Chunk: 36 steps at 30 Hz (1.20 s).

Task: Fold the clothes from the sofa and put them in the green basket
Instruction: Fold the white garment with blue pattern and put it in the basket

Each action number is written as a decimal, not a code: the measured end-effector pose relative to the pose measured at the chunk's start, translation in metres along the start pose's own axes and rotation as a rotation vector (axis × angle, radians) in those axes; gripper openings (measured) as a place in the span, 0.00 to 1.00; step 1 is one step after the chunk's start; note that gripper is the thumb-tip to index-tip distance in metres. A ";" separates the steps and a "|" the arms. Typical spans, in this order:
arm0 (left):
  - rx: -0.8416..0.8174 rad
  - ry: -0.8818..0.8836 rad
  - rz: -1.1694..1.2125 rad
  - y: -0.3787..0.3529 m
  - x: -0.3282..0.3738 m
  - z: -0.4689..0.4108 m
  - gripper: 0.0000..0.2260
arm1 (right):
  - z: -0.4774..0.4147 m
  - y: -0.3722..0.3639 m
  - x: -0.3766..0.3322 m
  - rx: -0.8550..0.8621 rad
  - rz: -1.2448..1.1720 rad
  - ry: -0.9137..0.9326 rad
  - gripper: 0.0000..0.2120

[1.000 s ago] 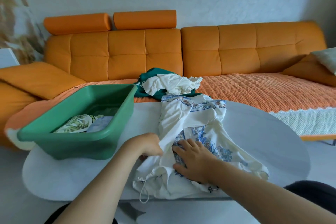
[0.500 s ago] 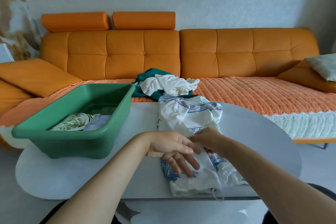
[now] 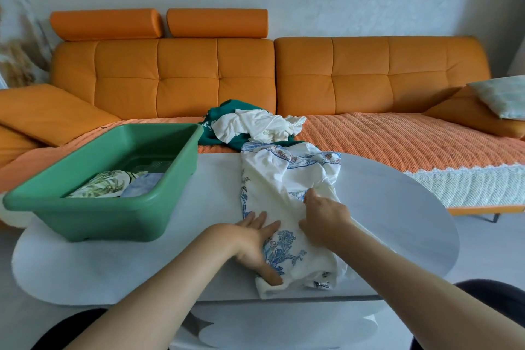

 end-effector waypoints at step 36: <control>0.427 -0.056 0.288 0.106 -0.045 -0.142 0.61 | -0.219 -0.004 0.031 0.240 -0.148 -0.061 0.23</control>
Point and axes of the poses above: each hand's wrist, its own z-axis away from the middle knuckle, its own y-axis out of the back of the hand, x = y × z, the point moved 10 cm from there along -z, towards the middle knuckle, and after that the axes turned 13 degrees about y, right-handed, at the moved point
